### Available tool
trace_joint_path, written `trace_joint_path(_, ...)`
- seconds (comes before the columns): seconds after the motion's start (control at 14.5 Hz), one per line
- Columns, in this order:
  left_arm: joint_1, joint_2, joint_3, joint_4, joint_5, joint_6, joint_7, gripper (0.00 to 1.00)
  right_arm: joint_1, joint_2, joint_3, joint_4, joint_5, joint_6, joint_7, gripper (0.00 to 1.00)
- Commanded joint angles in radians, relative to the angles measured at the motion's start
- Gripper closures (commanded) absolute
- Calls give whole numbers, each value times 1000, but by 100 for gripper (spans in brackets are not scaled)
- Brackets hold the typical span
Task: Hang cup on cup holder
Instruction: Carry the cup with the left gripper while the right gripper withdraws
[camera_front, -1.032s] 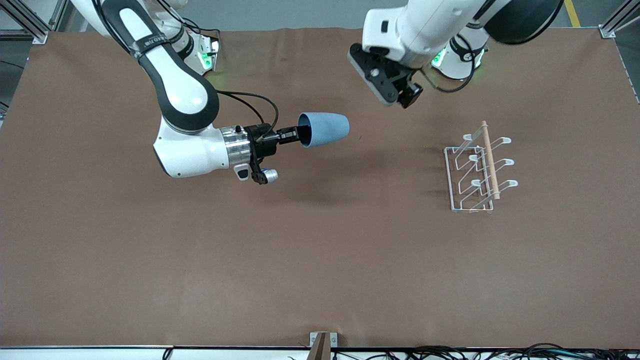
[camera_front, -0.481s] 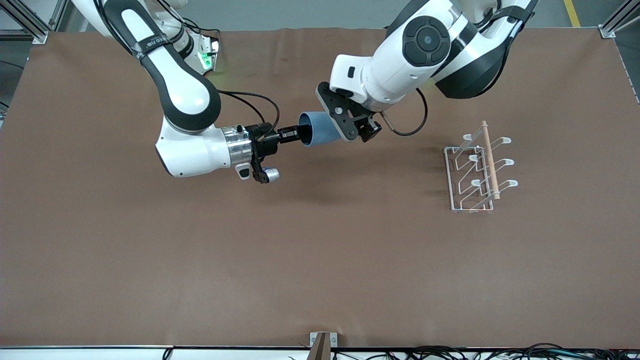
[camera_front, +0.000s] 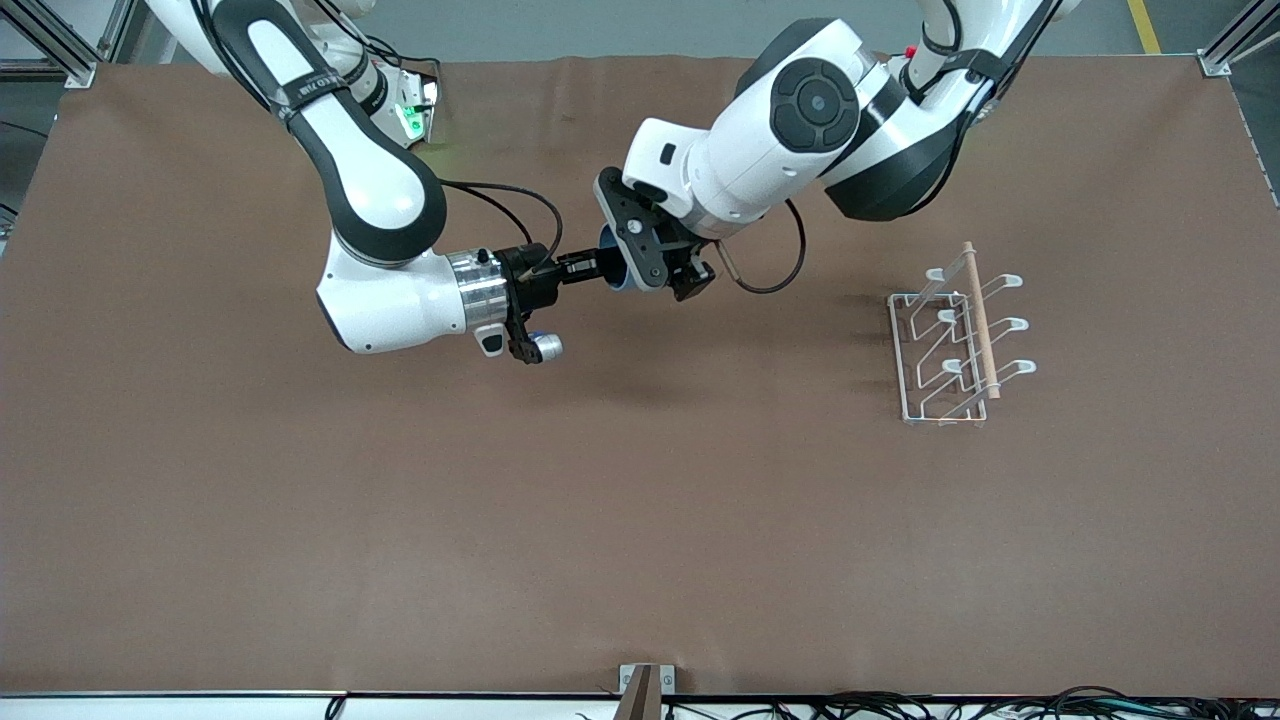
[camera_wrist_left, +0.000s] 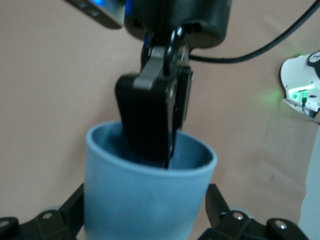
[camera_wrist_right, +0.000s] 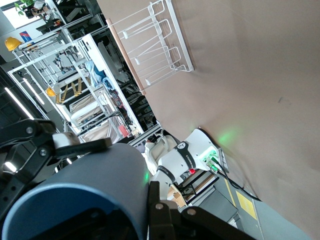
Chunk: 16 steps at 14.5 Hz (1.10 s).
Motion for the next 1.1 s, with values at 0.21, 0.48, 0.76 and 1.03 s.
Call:
trace_joint_path(0.21, 3, 29, -16, 17, -21, 19, 153, 63, -1, -24, 4, -29, 31, 6, 4, 98)
trace_joint_path(0.48, 14, 29, -15, 18, -12, 14, 196, 67, -12, -27, 1, -26, 32, -50, 84, 0)
trace_joint_path(0.76, 42, 33, -2, 7, 4, -76, 256, 89, -49, -89, -10, -35, -76, -49, 176, 0)
trace_joint_path(1.03, 42, 24, -4, 13, 295, -280, 256, 100, -72, -180, -124, -30, -395, -52, 271, 0)
